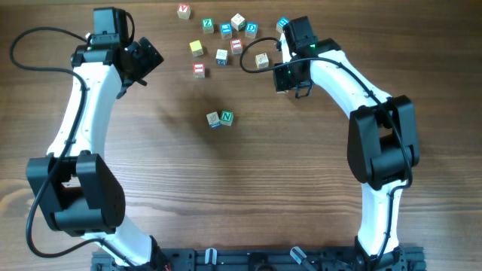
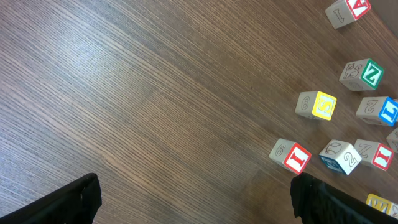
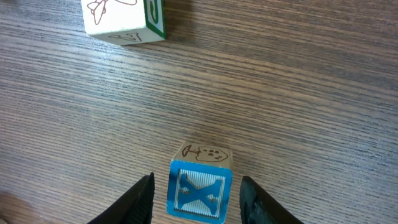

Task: Form a circle
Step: 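Lower the right gripper onto the blue X block, then close the right gripper around the blue X block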

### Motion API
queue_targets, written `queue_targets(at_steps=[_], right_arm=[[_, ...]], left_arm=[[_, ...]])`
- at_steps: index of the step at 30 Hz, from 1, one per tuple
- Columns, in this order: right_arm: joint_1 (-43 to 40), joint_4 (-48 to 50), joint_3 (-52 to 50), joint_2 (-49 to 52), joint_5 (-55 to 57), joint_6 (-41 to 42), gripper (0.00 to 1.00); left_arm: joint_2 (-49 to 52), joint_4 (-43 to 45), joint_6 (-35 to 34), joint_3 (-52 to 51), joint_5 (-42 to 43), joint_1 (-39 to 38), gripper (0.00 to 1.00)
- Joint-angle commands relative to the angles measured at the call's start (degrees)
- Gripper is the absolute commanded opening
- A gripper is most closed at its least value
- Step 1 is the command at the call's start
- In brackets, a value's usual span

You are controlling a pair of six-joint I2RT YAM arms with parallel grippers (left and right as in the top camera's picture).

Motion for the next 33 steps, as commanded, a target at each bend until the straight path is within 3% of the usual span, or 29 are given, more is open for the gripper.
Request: queue_targets(at_steps=[1,7,22,24,33], right_arm=[[-0.15,0.24,-0.52,-0.98,0.83,2.93,0.45],[-0.13,-0.07,-0.52,-0.92,0.81,2.93,0.4],[-0.04,-0.61,-0.52,0.85,0.79,4.26,0.41],[-0.02,-0.85,-0.5,0.81,0.31,4.68,0.35],[0.79,-3.04,-0.46,-5.7,-0.09,5.9,0.32]], left_arm=[[-0.33,0.15,0.85,0.55,-0.76,0.26,1.0],[-0.33,0.15,0.85,0.55,-0.76,0.26,1.0],[-0.33,0.15,0.85,0.55,-0.76,0.26,1.0],[-0.33,0.17,0.85,0.55,-0.76,0.26,1.0],[-0.33,0.15,0.85,0.55,-0.76,0.26,1.0]])
